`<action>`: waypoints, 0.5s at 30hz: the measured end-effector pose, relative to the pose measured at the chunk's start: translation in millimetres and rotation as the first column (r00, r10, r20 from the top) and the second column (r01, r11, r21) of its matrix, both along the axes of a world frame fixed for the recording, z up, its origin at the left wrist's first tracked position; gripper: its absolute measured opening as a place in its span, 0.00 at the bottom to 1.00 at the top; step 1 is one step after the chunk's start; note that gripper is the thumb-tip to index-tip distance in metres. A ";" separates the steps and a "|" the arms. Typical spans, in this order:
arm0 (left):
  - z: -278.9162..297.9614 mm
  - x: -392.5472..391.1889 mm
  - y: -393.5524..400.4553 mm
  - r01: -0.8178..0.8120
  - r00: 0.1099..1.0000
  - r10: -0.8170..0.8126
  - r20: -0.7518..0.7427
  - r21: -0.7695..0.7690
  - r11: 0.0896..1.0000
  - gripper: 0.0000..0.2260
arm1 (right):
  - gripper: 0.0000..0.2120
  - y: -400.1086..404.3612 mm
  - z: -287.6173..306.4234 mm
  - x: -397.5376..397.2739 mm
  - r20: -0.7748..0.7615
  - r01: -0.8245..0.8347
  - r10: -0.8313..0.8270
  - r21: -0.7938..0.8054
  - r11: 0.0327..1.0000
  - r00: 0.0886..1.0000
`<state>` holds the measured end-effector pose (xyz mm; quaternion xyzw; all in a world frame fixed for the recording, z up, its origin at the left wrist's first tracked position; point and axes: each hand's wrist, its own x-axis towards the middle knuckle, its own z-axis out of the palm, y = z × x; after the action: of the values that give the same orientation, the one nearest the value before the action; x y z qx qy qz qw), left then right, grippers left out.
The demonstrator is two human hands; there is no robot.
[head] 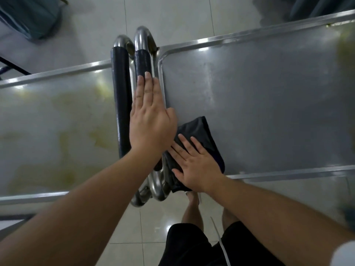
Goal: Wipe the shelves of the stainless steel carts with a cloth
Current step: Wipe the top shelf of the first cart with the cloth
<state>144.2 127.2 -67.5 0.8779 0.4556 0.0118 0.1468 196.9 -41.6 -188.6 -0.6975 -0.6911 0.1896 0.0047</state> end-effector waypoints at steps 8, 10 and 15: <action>0.8 -3.0 -1.2 0.042 0.999 -0.042 0.008 -0.005 0.999 0.33 | 0.34 59.0 6.8 12.1 -0.014 0.154 -0.154 -0.008 0.988 0.988; 1.1 -3.6 -1.4 0.051 0.999 -0.051 -0.006 0.011 0.999 0.33 | 0.37 92.7 9.9 29.2 -0.001 0.191 -0.191 -0.028 0.981 0.982; 2.9 -1.2 -3.0 0.034 0.999 -0.034 0.014 -0.004 0.999 0.33 | 0.36 163.3 12.1 76.3 0.034 0.231 -0.230 -0.020 0.973 0.973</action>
<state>143.1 124.2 -64.6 0.8852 0.4395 0.0143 0.1520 273.2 121.7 -176.5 -0.7758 -0.6031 0.1850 0.0072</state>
